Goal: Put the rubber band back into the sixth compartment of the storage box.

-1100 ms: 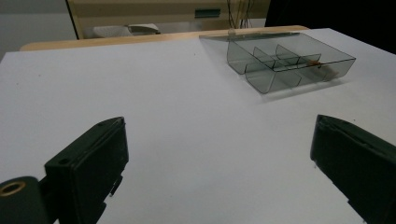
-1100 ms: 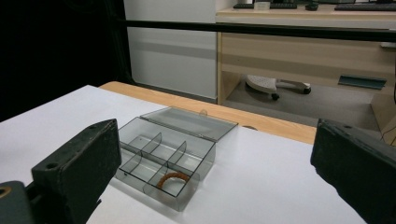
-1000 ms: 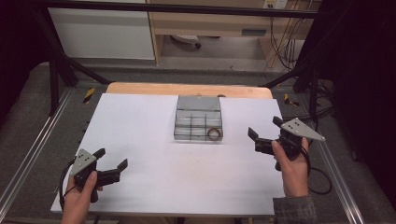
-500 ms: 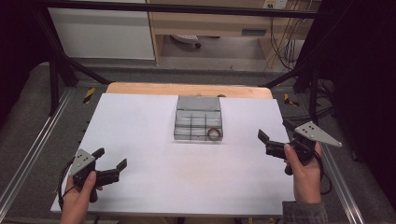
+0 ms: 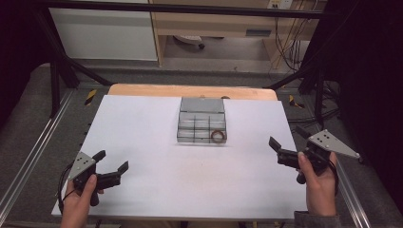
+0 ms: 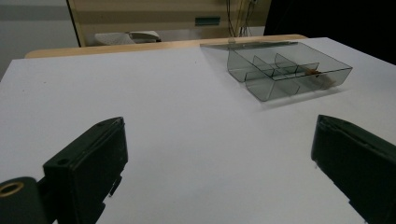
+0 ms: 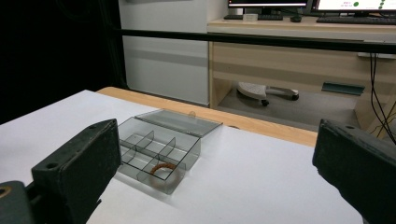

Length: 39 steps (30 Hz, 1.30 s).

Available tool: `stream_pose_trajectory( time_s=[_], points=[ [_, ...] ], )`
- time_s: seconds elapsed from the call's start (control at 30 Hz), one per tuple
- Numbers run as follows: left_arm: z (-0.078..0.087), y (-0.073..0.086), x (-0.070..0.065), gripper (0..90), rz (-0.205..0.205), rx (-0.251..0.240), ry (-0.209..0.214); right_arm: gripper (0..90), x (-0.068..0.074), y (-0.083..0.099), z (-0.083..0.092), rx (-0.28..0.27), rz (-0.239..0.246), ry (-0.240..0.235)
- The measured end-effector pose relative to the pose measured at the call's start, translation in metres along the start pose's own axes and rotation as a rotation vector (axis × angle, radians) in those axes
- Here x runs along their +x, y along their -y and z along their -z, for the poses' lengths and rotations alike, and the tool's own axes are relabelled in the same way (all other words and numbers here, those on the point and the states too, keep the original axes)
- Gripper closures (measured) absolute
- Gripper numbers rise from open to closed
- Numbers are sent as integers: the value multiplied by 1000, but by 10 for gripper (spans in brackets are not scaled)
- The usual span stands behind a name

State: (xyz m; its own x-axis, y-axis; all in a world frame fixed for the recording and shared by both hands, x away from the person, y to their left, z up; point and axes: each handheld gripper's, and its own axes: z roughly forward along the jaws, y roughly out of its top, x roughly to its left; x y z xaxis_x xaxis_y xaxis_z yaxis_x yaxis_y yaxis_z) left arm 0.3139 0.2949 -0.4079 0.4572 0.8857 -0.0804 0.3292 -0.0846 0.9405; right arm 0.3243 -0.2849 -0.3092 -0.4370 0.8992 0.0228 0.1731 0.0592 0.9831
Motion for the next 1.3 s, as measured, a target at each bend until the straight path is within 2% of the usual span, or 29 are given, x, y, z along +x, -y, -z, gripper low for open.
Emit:
stream_pose_trajectory(
  time_s=[0.3,0.57,0.7,0.73,0.93,1.3],
  points=[
    [2,-1,2,36,9,-13,-2,14,-1,15,9,-32,24,10],
    [4,-1,3,36,18,-18,-8,15,1,36,11,-18,22,1],
    [4,-1,4,36,16,-16,-8,14,1,49,11,-8,4,-6],
    [4,-1,3,36,16,-16,-8,15,1,57,11,1,-10,-9],
    [4,0,3,37,17,-16,-9,15,-1,77,9,37,-8,-12],
    [3,0,2,37,12,-12,-8,14,5,100,-5,89,-23,-40]
  ],
)
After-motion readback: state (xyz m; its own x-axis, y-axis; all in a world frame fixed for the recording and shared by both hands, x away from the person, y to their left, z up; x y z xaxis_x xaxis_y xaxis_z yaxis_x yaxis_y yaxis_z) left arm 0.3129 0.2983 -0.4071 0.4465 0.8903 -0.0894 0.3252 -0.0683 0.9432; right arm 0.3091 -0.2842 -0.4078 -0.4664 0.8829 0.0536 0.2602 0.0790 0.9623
